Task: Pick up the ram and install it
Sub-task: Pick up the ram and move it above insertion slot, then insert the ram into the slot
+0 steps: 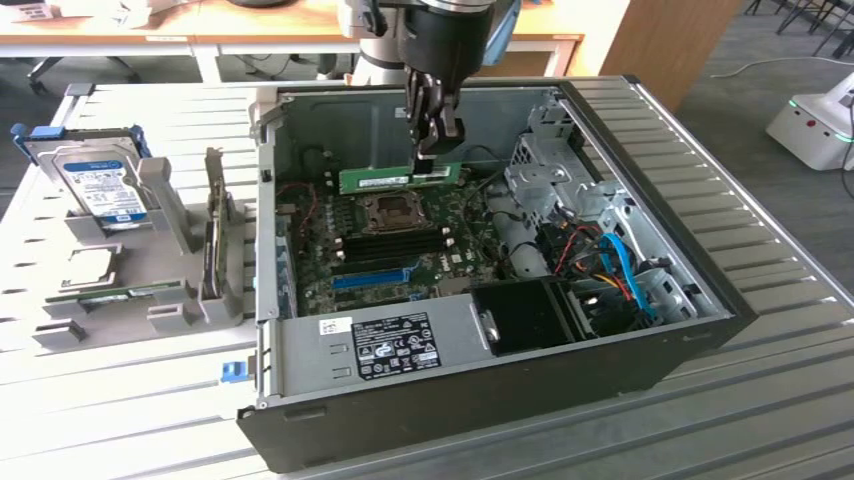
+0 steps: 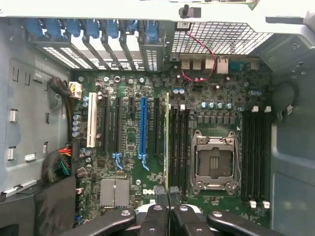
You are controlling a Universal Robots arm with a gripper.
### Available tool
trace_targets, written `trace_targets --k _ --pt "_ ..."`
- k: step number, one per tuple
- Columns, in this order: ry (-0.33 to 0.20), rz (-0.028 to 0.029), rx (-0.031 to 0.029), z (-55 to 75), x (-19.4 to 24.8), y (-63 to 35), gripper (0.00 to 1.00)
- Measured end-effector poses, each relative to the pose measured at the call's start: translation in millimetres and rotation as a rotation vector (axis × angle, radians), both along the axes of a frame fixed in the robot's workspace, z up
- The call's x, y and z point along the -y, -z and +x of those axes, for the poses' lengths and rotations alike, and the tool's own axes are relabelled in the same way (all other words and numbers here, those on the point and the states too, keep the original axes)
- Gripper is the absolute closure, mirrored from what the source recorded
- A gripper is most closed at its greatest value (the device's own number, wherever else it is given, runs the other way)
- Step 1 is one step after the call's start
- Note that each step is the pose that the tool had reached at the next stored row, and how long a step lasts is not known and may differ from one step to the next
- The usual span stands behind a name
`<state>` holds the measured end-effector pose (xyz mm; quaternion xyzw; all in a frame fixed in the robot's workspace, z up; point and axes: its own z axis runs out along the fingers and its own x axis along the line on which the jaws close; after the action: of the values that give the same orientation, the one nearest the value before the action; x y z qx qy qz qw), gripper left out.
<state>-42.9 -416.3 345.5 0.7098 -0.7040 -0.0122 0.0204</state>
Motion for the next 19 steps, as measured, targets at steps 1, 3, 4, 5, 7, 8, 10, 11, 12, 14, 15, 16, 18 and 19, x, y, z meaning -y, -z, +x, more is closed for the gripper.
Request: trace_targets --k 1,3,4,5,7,8,10,11,12,14,15,16,18,19 --pt "0.000 0.0000 -0.0001 0.0 -1.6 0.0 0.88" --pt "0.000 -0.0001 -0.0001 0.0 -5.4 0.1 0.88" --pt "0.000 -0.0001 -0.0001 0.1 -7.2 0.3 0.88" --pt "0.000 0.0000 0.0000 0.1 -8.9 0.4 0.88" --pt "0.000 -0.0001 -0.0001 0.1 -10.9 0.5 0.88" --pt "0.000 -0.0001 -0.0001 0.1 -11.0 0.5 0.88" --pt "0.000 0.0000 -0.0001 0.1 -11.0 0.5 0.88" --pt "0.000 -0.0001 -0.0001 0.1 -11.0 0.5 0.88" --pt "0.000 -0.0001 -0.0001 0.1 -11.0 0.5 0.88" --pt "0.000 -0.0001 -0.0001 0.1 -11.0 0.5 0.88" --pt "0.000 -0.0001 -0.0001 0.1 -11.0 0.5 0.88" --pt "0.000 0.0000 -0.0001 0.1 -11.0 0.5 0.88" --pt "0.000 0.0000 -0.0001 0.1 -11.0 0.5 0.88" --pt "0.000 -0.0001 -0.0001 0.1 -11.0 0.5 0.88"
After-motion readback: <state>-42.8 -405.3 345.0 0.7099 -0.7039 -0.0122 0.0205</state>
